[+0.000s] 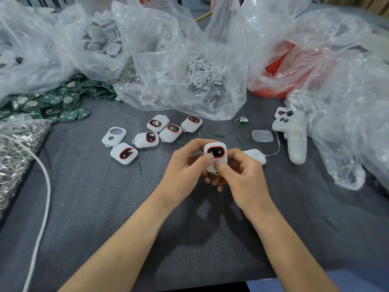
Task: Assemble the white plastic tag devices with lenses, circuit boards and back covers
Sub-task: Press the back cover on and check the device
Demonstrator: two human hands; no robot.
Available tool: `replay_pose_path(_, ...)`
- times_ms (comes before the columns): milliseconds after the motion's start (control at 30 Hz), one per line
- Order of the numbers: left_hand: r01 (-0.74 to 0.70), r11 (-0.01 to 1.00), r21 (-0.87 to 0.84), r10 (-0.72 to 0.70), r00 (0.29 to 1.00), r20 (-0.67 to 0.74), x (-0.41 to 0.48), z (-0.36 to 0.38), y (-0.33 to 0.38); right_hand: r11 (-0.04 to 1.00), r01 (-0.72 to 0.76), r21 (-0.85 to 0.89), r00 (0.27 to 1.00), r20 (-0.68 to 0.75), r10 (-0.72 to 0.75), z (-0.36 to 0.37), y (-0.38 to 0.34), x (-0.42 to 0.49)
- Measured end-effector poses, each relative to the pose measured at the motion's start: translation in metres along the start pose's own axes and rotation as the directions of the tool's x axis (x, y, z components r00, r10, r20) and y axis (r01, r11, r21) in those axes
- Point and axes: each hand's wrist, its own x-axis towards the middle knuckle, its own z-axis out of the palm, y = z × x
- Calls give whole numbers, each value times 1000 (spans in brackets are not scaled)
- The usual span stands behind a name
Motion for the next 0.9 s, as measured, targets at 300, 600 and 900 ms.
replay_pose_path(300,-17,1000,21,17,1000,2,-1,0,0,995,-44,85,999,18,42,0,-3,1)
replay_pose_path(600,-34,998,52,29,995,91,-5,0,0,999,-39,20,999,-6,39,2,-7,0)
replay_pose_path(900,-36,998,57,29,992,124,-7,1,4,1000,4,14,1000,-21,-4,0,-10,-2)
